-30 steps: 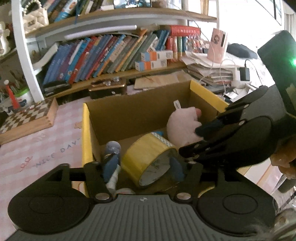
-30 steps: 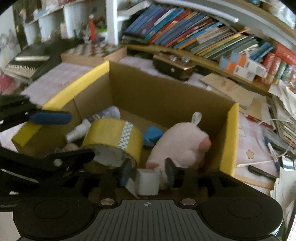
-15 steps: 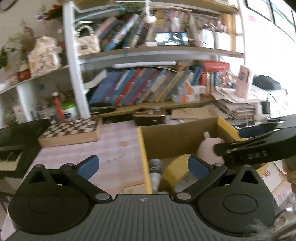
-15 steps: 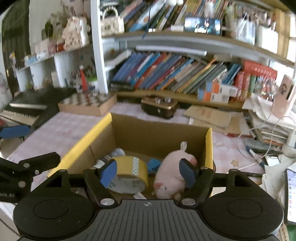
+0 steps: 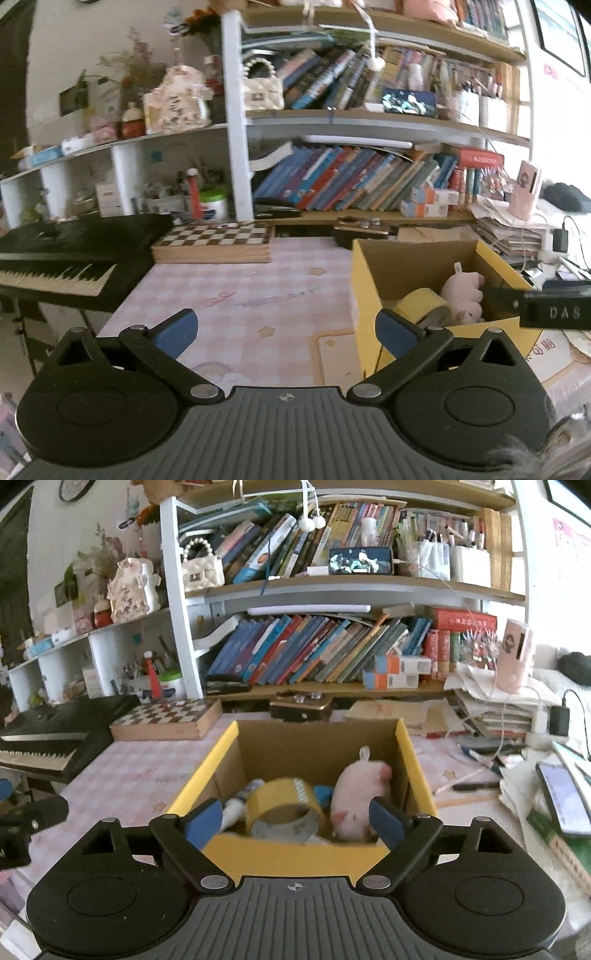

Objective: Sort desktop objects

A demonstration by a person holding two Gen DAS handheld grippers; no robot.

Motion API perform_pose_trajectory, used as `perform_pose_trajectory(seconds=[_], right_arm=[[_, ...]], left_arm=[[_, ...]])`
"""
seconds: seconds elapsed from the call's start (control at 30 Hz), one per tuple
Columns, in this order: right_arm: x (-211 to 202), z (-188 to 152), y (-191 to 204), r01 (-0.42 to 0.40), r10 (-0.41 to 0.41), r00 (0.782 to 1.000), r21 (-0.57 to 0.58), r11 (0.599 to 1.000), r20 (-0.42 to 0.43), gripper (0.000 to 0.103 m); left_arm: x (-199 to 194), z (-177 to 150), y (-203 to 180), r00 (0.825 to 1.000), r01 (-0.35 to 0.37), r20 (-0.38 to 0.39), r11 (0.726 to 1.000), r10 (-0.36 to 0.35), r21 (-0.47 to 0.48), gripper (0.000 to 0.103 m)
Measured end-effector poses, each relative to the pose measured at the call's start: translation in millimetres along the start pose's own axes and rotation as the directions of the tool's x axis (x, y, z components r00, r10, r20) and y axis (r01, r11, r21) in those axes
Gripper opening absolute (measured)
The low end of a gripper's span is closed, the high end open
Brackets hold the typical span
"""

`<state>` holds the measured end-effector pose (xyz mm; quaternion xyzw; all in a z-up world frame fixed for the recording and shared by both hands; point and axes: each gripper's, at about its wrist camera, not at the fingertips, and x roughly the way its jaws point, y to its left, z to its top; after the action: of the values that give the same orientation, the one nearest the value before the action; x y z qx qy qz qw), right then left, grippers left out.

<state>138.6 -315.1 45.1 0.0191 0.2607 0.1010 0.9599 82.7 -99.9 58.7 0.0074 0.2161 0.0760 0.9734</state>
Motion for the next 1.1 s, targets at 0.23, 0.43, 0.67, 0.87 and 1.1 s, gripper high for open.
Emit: perform_pose_trajectory(seconds=[0.23,0.43,0.67,0.87,1.1], right_arm=[[-28,-28,30,0.04,-0.04,0.999,0.01,0.999,-0.001,0.09],[-50,-62,54,0.078,-0.077,0.997,0.019,0.997,-0.019,0.094],[-70,-89,72,0.103,-0.103,0.993,0.005,0.995,-0.063,0.094],[-84,-105,89,0.105,-0.106,0.991,-0.015,0.994,-0.083,0.094],[-94,-113,102,0.098,-0.1,0.991,-0.028,0.995,-0.088,0.095]], left_arm=[[-27,-20,23,1.0,-0.01,-0.016,1.0,0.01,-0.016,0.103],[-47,-41,37,0.998,-0.05,-0.044,0.999,0.05,-0.009,0.103],[-67,-70,52,0.995,-0.048,-0.093,0.999,0.047,-0.011,0.103],[-81,-88,61,0.99,-0.046,-0.13,0.999,0.045,-0.003,0.103],[-93,-97,71,0.989,-0.054,-0.139,0.999,0.054,0.004,0.103]])
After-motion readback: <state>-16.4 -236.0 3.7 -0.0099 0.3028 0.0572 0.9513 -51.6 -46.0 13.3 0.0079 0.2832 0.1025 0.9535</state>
